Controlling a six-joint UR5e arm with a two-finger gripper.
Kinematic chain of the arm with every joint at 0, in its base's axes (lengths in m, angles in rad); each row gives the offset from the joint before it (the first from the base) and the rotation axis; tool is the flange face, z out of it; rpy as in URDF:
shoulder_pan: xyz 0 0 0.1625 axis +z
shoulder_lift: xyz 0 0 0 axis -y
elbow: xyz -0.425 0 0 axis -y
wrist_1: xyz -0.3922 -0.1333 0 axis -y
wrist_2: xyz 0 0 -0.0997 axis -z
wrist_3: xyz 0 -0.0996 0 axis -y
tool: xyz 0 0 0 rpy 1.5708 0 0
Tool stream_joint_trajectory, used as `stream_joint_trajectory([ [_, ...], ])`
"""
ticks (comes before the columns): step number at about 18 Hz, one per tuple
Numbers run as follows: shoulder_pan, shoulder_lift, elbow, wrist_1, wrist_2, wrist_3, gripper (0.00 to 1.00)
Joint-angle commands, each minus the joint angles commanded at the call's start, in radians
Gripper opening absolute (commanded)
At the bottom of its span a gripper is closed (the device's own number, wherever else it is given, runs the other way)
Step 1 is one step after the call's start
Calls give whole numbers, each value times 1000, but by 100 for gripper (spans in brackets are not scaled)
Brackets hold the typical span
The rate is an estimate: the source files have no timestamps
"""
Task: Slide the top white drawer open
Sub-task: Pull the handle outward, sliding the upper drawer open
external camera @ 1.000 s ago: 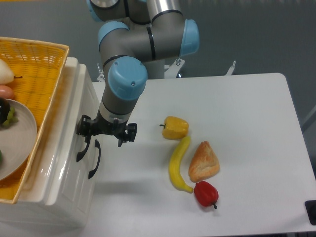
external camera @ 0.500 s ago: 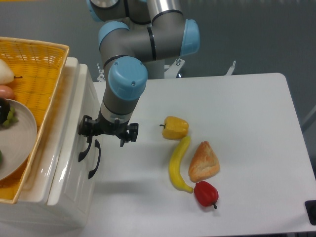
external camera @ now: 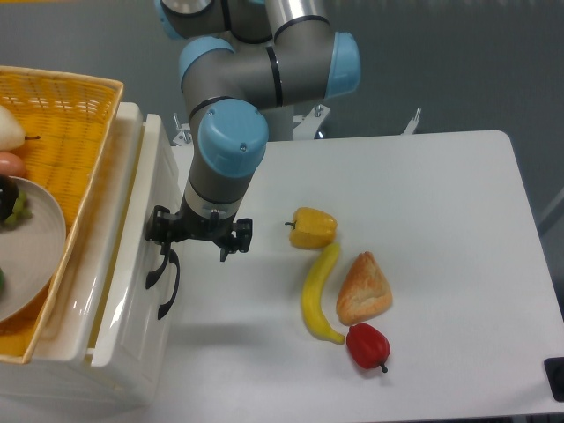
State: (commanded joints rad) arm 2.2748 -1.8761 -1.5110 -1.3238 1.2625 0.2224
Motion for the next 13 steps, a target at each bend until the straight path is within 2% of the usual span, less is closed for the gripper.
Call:
stream_joint_trajectory([
  [13,45,6,3,2,6,2,100],
])
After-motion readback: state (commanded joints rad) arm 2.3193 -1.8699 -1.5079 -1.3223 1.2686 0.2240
